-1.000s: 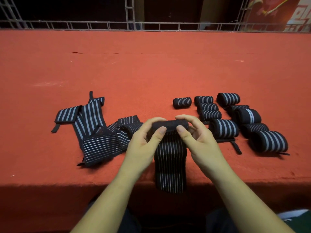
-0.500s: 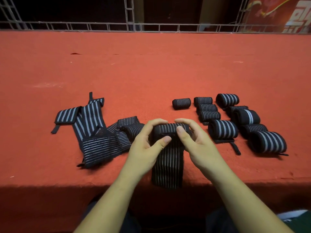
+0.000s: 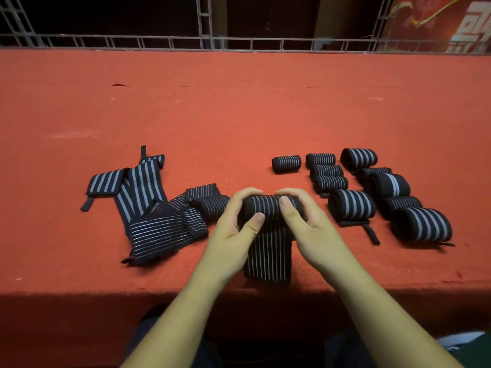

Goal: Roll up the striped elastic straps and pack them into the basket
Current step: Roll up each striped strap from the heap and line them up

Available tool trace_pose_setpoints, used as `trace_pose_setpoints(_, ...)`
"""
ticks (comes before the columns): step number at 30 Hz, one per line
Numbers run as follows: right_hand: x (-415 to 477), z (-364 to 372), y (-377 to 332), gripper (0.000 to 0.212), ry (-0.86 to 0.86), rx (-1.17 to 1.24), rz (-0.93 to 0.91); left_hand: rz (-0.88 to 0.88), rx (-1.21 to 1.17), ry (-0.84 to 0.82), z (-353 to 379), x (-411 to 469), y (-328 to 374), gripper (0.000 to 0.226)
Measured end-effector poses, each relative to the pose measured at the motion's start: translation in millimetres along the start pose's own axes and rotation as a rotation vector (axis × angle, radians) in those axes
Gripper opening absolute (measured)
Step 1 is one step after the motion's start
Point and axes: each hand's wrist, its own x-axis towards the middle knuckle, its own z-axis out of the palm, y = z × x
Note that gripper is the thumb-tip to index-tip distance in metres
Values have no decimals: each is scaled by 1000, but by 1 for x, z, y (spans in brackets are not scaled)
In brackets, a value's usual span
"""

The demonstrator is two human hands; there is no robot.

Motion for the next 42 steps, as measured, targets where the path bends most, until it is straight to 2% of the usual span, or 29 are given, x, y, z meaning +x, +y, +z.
trace_pose_setpoints(3,0,1,2,15,10,5,-21,-54,-14,13,2,-3,0,33)
trace_pose_setpoints(7,-5,1,2,30,-48,31,-123,-152,-23,112,4,0,0,48)
trace_pose_setpoints(11,-7,2,3,35,-103,119,-107,-63,-49,95,-1,0,-3,35)
trace_pose_setpoints(15,-8,4,1,25,-34,94,-62,-4,-114,6,-4,-5,-4,32)
trace_pose_setpoints(17,-9,3,2,22,-30,99,-82,-22,-102,8,-2,-7,-4,33)
trace_pose_setpoints(20,-12,0,3,31,-48,126,-138,-100,-25,76,2,-6,-3,35)
trace_pose_setpoints(23,-13,0,3,36,-47,129,-153,-140,-54,104,3,-4,-4,43)
trace_pose_setpoints(27,-15,3,4,33,-32,135,-100,-79,-213,51,2,-6,-4,28)
trace_pose_setpoints(30,-13,6,8,37,-37,248,61,5,-155,-6,3,-8,-10,36)
trace_pose_setpoints(31,-14,4,11,37,-34,257,61,7,-144,-9,5,-8,-13,37)
trace_pose_setpoints(34,-18,-8,15,30,-21,186,-21,-123,-202,22,18,-7,-12,27)
trace_pose_setpoints(37,-22,-20,18,28,-41,150,-55,-242,-216,64,31,-2,-12,35)
trace_pose_setpoints(39,-24,-27,20,29,-5,171,-35,-212,-230,62,38,2,-15,31)
trace_pose_setpoints(42,-25,-44,26,19,132,167,38,-136,-204,-35,54,8,-22,25)
